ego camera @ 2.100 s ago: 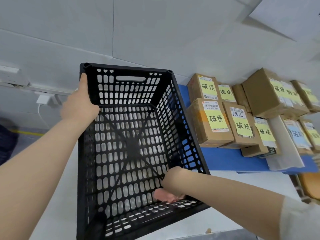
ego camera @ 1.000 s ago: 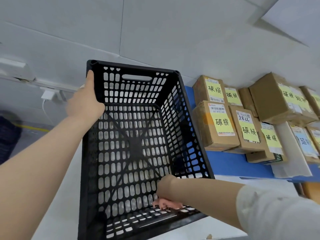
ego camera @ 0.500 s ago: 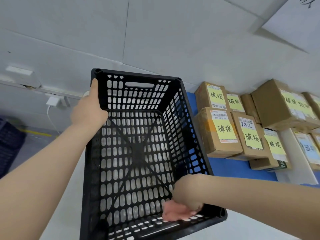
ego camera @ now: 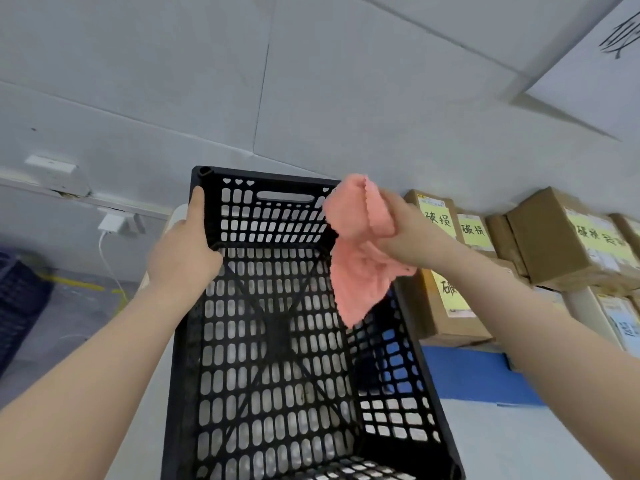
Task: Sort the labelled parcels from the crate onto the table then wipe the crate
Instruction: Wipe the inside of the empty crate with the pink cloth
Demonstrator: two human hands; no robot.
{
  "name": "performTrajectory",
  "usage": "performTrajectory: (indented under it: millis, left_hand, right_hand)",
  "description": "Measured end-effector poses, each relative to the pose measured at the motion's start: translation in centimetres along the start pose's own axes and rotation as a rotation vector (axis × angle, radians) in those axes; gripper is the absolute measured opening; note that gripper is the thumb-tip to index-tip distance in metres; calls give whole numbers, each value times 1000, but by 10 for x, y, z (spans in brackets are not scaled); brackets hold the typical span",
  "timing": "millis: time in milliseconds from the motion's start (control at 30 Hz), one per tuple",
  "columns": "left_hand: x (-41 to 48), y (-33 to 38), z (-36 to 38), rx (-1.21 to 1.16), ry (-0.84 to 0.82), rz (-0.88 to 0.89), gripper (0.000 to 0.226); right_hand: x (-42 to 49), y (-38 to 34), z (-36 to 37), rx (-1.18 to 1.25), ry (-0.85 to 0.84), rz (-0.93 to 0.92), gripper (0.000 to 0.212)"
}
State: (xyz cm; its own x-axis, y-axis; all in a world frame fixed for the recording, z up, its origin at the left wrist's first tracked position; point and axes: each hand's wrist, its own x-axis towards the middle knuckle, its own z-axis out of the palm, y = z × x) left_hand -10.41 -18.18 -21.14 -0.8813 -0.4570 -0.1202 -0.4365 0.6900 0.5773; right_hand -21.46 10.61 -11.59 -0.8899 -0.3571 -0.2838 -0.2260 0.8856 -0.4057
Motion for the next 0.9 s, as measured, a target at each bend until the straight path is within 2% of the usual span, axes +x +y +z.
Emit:
performTrajectory:
  millis: [33,100,133,167,267,400,467,533,633,700,833,900]
  left_hand:
    - [0,0,0,6,0,2,101]
    - [1,-1,1,14,3,2,102]
    - [2,-1,2,14,5,4,102]
    - [2,-2,2,10,6,7,102]
    - [4,-3,3,7,15,10,100]
    - [6,-4,5,10,13,-8,101]
    - [6,-2,4,8,-3,-28,104]
    - [5,-2,5,-3,-15,-31,104]
    - [4,-1,3,-3,-20,-28,104]
    - [3,0,2,4,-21,-28,103]
    - [1,4,-2,19,-24,-40,102]
    - [0,5,-2,11,-30,-45,102]
  right_hand:
    - [11,-2,0,-18,241,37,70]
    - [28,-15,13,-190,549,-14,57]
    - [33,-18,20,-361,640,-81,49]
    - [41,-17,28,-506,655,-148,43]
    - [70,-3,58,-920,454,-159,42]
    - [91,-2,90,-1080,380,-82,59]
    - [89,-2,96,-1245,215,-123,47]
    - [90,-10,96,-1359,101,-90,37]
    - [99,-22,107,-1385,2,102,31]
    - [99,-27,120,-1363,-95,153,26]
    - [110,-10,158,-1255,-232,87,20]
    - [114,2,180,-1169,-314,66,25]
